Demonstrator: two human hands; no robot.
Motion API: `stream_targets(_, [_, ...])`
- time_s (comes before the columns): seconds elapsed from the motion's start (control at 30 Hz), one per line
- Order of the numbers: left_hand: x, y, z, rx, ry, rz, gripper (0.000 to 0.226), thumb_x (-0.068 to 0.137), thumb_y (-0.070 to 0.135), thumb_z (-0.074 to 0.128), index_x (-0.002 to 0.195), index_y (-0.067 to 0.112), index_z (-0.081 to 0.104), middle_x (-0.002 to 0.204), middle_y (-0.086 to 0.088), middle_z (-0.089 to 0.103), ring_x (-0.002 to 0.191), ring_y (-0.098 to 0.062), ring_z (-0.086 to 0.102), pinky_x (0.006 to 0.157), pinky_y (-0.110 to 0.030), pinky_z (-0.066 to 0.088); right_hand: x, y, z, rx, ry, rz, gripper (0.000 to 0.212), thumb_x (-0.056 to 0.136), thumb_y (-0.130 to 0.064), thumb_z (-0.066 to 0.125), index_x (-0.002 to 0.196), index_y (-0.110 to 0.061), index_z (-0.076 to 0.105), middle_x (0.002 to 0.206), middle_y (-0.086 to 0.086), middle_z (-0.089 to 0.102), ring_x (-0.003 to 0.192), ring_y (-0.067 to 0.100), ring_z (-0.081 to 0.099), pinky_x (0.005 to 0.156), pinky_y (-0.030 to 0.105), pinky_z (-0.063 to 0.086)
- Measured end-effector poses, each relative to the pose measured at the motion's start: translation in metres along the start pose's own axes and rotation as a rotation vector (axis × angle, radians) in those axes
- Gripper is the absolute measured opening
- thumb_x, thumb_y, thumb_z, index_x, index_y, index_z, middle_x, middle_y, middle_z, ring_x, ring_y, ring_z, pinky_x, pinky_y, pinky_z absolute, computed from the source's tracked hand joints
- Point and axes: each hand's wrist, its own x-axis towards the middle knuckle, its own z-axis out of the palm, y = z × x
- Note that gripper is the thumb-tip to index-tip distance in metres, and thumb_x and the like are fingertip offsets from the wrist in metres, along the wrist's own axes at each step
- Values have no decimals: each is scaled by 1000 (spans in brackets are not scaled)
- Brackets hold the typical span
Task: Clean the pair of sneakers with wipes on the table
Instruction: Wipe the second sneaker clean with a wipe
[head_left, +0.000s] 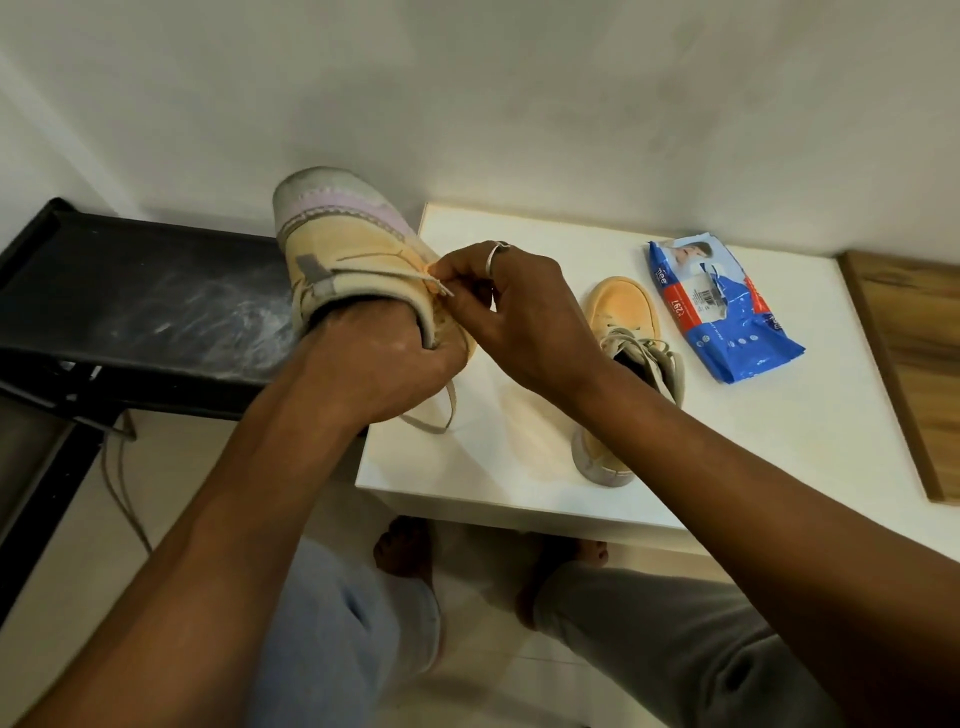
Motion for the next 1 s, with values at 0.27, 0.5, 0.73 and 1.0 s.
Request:
stream_targets(0.27, [1,-6,3,-143,-135,-77,34,100,43,53,132,33,50,127,9,54,115,-18,50,92,-27,34,-2,4,4,-43,-72,17,15,93,-18,63,104,-17,74,94,-5,72,72,4,58,69,22,50])
stream_targets(0.5, [6,-12,15,-266,-169,-187,12,98,36,56,90,31,50,86,11,53,76,-8,49,67,-29,39,0,9,5,47,-6,88,17,93,-19,64,107,-14,73,103,-3,74,90,6,67,82,28,55])
stream_targets(0.73, [7,-16,22,-29,-263,-114,12,95,15,59,90,25,55,88,4,58,77,-13,54,65,-26,42,4,20,6,-143,-141,132,19,92,-19,60,103,-16,76,98,-2,74,83,8,64,76,24,52])
stream_targets(1.0, [1,-9,20,81,-336,-122,43,102,15,51,144,15,45,146,-9,48,125,-26,49,105,-32,37,6,5,11,-59,-182,40,18,97,-17,57,106,-17,72,105,-4,70,91,5,60,76,4,42])
